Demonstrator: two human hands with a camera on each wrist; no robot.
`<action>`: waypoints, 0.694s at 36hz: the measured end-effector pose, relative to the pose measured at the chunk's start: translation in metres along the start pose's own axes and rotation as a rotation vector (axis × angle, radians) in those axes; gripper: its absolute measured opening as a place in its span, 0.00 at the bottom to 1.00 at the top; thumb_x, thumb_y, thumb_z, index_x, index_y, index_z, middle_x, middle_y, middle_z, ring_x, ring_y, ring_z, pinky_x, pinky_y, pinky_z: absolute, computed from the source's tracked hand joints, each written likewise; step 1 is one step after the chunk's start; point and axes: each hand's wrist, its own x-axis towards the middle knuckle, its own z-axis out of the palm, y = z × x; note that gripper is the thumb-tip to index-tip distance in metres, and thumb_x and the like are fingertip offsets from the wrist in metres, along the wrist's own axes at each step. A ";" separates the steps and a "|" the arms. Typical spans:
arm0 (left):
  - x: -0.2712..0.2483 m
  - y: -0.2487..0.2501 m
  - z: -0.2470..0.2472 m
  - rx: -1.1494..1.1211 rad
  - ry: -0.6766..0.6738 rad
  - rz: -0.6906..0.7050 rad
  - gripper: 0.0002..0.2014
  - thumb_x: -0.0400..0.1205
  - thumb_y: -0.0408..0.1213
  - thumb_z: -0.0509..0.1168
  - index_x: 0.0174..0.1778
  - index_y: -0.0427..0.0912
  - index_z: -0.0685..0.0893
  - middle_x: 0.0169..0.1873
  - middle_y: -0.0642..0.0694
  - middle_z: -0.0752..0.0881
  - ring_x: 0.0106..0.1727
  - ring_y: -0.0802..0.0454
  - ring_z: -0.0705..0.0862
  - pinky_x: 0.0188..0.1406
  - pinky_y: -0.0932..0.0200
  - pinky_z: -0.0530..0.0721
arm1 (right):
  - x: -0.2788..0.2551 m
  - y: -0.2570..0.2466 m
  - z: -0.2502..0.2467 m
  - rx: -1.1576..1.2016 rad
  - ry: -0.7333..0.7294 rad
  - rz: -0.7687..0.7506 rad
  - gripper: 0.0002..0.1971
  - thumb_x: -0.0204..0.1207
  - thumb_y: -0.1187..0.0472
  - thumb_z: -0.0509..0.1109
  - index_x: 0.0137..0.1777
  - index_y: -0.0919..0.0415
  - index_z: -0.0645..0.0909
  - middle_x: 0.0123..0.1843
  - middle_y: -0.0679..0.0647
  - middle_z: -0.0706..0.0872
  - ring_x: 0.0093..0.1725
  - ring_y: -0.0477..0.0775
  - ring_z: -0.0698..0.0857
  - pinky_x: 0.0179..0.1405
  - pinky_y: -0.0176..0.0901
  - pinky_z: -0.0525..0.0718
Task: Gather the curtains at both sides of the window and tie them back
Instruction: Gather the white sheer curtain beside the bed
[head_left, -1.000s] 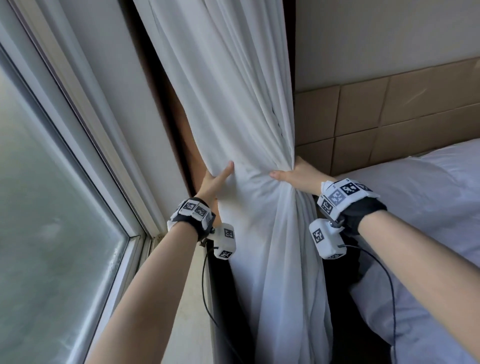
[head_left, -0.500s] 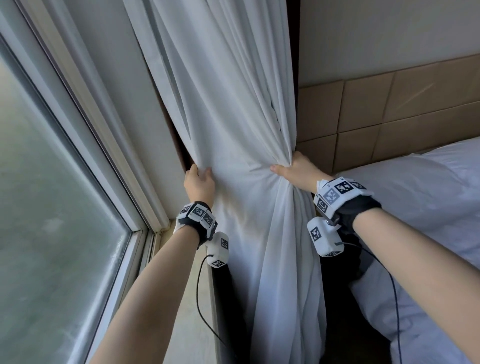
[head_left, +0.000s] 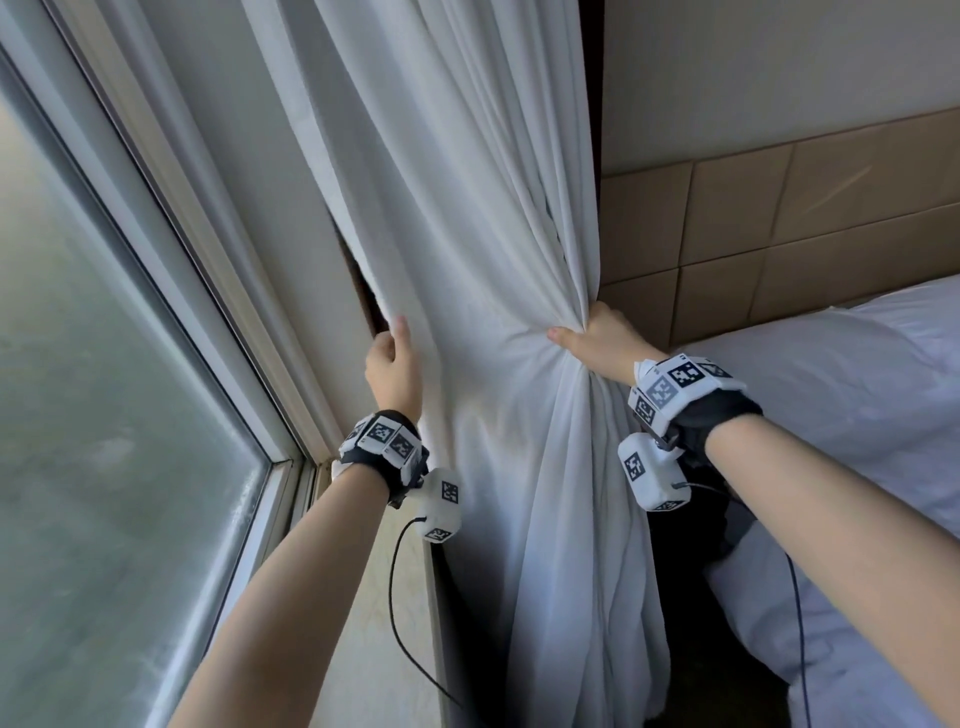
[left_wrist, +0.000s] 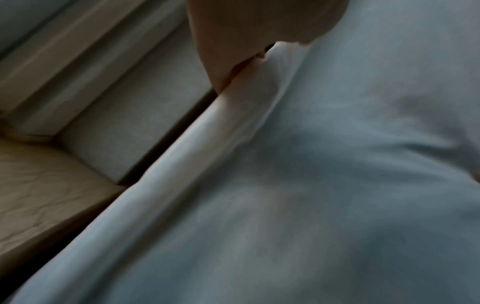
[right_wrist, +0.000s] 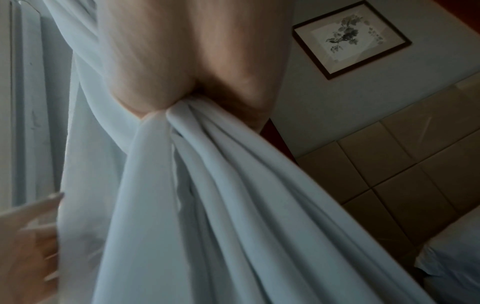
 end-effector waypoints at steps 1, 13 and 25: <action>-0.003 0.001 0.004 -0.019 -0.047 -0.004 0.21 0.84 0.52 0.58 0.30 0.46 0.65 0.27 0.52 0.65 0.31 0.52 0.64 0.32 0.56 0.63 | 0.000 0.000 0.000 -0.003 0.002 -0.003 0.26 0.78 0.47 0.67 0.73 0.59 0.73 0.70 0.59 0.80 0.70 0.62 0.78 0.72 0.53 0.74; 0.021 -0.012 0.032 0.365 -0.198 -0.038 0.15 0.81 0.41 0.60 0.39 0.35 0.86 0.82 0.42 0.58 0.80 0.41 0.57 0.78 0.50 0.59 | -0.007 0.006 -0.002 -0.014 -0.031 -0.005 0.30 0.75 0.42 0.66 0.73 0.57 0.73 0.70 0.59 0.79 0.70 0.61 0.77 0.71 0.58 0.75; 0.031 -0.022 0.030 0.484 -0.213 0.107 0.17 0.79 0.36 0.67 0.28 0.28 0.80 0.55 0.37 0.82 0.51 0.40 0.81 0.54 0.54 0.79 | -0.010 0.005 -0.006 -0.004 -0.011 -0.015 0.26 0.79 0.46 0.67 0.72 0.59 0.74 0.70 0.58 0.80 0.70 0.60 0.78 0.71 0.55 0.76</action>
